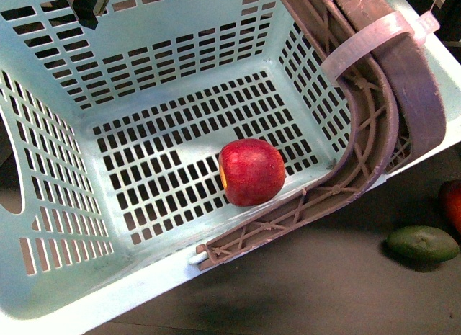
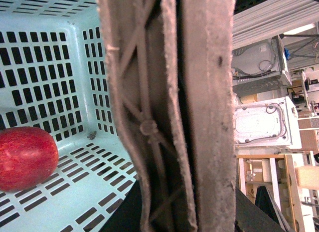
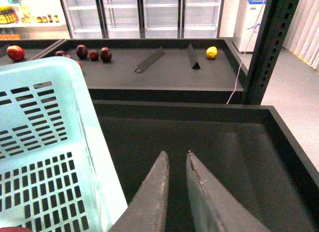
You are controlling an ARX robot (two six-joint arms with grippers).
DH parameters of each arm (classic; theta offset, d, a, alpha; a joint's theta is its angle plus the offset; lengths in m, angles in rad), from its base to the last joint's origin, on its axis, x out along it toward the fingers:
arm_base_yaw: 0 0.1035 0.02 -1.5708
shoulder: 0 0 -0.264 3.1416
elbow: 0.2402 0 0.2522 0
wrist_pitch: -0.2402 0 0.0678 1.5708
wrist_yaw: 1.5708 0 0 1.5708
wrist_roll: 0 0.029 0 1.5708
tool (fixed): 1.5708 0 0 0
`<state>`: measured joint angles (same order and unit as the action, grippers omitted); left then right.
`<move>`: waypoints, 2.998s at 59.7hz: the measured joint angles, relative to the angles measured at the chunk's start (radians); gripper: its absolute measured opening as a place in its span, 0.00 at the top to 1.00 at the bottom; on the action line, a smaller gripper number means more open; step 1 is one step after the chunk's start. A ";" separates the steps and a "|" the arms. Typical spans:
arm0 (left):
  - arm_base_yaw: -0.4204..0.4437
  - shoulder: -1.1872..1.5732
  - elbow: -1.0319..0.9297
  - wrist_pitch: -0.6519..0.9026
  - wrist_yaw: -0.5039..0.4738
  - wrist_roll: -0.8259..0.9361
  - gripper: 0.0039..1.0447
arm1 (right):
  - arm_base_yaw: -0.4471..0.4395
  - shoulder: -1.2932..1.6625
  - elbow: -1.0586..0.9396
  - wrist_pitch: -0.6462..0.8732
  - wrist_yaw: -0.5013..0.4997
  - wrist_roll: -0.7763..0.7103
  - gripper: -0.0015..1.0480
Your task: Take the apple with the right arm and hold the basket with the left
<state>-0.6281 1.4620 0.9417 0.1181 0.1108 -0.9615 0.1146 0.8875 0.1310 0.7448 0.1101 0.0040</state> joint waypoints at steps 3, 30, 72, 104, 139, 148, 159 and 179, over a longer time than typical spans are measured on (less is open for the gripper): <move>0.000 0.000 0.000 0.000 0.000 0.001 0.84 | -0.010 -0.031 -0.016 -0.016 -0.007 0.000 0.98; 0.000 0.000 0.000 0.000 0.002 -0.001 0.84 | -0.112 -0.323 -0.113 -0.192 -0.108 -0.001 0.98; 0.000 0.000 0.000 0.000 0.003 0.000 0.84 | -0.113 -0.636 -0.113 -0.493 -0.108 -0.001 0.98; 0.000 0.000 0.000 0.000 0.002 0.000 0.84 | -0.113 -0.878 -0.113 -0.742 -0.108 -0.001 0.98; 0.000 0.000 0.000 0.000 0.002 0.000 0.84 | -0.113 -0.881 -0.113 -0.743 -0.108 -0.001 0.25; -0.002 0.001 -0.060 0.210 -0.060 -0.064 0.84 | -0.113 -0.881 -0.113 -0.743 -0.108 -0.001 0.08; 0.060 0.003 -0.080 0.396 -0.169 -0.193 0.84 | -0.113 -0.881 -0.113 -0.743 -0.108 -0.001 0.08; 0.306 0.055 -0.080 0.335 -0.276 -0.388 0.84 | -0.113 -0.882 -0.113 -0.743 -0.108 -0.001 0.08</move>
<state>-0.3218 1.5169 0.8616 0.4526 -0.1654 -1.3491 0.0017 0.0055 0.0181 0.0013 0.0021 0.0029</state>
